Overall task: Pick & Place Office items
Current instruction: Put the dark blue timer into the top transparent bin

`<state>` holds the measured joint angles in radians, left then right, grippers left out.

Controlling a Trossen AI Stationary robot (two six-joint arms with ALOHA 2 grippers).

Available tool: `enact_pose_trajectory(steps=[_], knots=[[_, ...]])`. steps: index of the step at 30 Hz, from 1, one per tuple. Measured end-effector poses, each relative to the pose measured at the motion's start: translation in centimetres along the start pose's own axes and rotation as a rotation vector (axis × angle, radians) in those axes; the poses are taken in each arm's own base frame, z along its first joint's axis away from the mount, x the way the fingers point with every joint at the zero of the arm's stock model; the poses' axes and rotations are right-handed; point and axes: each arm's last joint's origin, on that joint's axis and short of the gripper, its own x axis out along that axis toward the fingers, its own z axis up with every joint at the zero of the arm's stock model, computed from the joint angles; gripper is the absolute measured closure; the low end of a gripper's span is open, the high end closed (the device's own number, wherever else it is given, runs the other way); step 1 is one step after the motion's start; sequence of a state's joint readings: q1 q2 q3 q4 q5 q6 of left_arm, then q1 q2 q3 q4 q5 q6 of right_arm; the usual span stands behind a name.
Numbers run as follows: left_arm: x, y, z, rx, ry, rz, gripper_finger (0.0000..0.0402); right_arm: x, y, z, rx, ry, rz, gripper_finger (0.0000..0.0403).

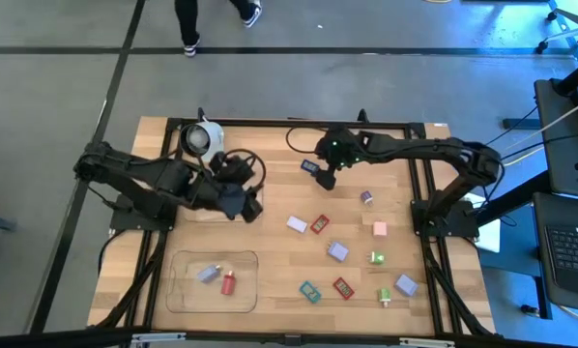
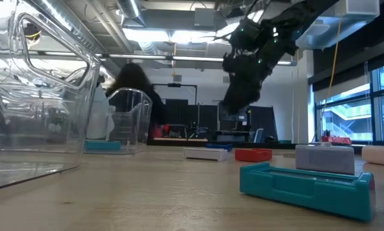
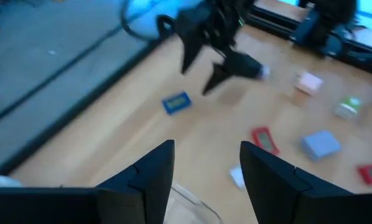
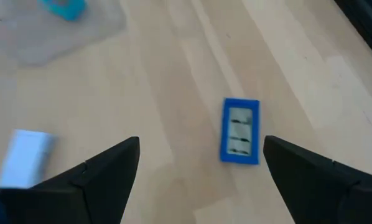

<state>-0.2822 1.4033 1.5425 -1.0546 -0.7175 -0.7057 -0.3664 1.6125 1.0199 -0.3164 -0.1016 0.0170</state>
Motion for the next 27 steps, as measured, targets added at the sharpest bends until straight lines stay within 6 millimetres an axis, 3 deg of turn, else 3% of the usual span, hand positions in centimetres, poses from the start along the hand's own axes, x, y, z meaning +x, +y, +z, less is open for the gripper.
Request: enact_pose_trajectory(steps=[11,20,27], knots=[[1.4,1.6,1.1,0.093,-0.007,0.091,0.0223,3.7,-1.6,-1.4,0.072,0.102,-0.136,0.0057],[2.6,3.2,2.0,0.162,0.010,0.150,0.0224,5.8,-2.5,-1.9,0.008,0.108,-0.231,0.0057],[3.3,4.2,2.5,0.180,0.021,0.189,0.0224,6.9,-3.4,-2.4,0.068,0.124,-0.141,0.0057]])
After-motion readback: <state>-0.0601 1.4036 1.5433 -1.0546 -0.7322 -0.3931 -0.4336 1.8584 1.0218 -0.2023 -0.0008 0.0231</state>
